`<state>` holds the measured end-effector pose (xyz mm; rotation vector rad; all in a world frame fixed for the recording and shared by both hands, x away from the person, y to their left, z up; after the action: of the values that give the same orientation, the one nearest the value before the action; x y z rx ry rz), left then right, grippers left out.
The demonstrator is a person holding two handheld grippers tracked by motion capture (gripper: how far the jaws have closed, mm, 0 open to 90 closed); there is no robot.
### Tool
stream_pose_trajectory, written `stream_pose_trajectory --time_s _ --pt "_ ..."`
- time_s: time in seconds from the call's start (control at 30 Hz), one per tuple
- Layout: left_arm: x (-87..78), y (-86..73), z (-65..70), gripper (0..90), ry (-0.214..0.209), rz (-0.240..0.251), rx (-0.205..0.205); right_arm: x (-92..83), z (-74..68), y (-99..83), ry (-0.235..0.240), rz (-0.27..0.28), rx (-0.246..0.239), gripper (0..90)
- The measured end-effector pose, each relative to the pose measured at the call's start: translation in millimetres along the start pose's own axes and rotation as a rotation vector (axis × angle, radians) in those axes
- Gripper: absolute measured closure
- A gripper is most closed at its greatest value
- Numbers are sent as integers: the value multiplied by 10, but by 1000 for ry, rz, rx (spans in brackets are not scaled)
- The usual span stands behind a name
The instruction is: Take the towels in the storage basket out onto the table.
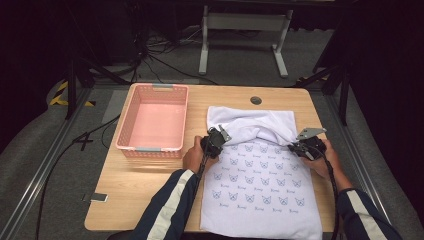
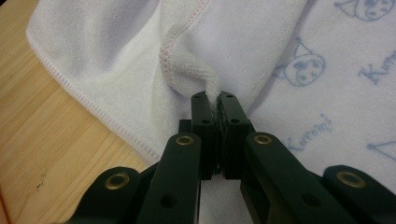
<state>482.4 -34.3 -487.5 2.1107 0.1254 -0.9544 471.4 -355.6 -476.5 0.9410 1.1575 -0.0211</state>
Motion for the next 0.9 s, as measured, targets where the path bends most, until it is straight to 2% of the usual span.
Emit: stream_pose_trajectory --time_s 0.1,0.17,0.23,0.27,0.3,0.33,0.37,0.4,0.5,0.57,0.6,0.67,0.73,0.77,0.8,0.83,0.9 --pt "-31 17 15 870 -12 23 2 -57 -3 -12 40 32 22 846" --pt "-157 98 -1 870 -30 71 -17 -120 -5 12 38 51 17 845" --pt "-257 137 -10 870 -50 92 -14 -217 -11 57 43 96 25 842" --pt "-257 137 -10 870 -50 92 -14 -258 -17 73 52 114 23 841" --pt "-349 163 -30 870 -56 116 -7 -258 -17 73 52 114 23 841" --pt "-414 178 -43 869 -62 139 -7 -343 -41 98 65 136 9 841" --pt "-571 194 -86 869 -72 177 3 -463 -91 121 71 163 -12 841" --pt "-571 194 -86 869 -72 177 3 -463 -91 121 71 163 -12 841" --pt "-827 173 -156 868 -110 233 4 -695 -174 138 91 217 -31 841" --pt "-1014 118 -175 868 -138 275 -4 -877 -241 135 94 256 -53 840" --pt "-1077 93 -183 868 -145 284 6 -982 -290 131 108 280 -64 840" --pt "-1226 8 -168 867 -189 317 10 -1131 -411 106 142 300 -101 840" --pt "-1353 -96 -106 866 -208 329 56 -1222 -545 54 172 292 -148 835" --pt "-1404 -155 -66 866 -235 337 65 -1258 -631 9 194 276 -172 835" --pt "-1449 -213 -17 866 -258 333 77 -1284 -705 -43 205 259 -190 835" --pt "-1486 -272 17 866 -258 324 101 -1305 -771 -94 221 245 -205 834" --pt "-1536 -394 90 866 -304 316 114 -1354 -930 -228 277 223 -227 834"
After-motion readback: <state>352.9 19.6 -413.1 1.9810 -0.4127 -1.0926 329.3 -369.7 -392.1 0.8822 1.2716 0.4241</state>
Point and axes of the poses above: each handheld gripper's, and its own axes: x roughly forward along the jaws, y roughly out of its top, z roughly to its right, the point moved 4 cm from there along x, roughly forward along the jaws, and after that the axes turned 11 degrees about y, right-handed, at the moved point
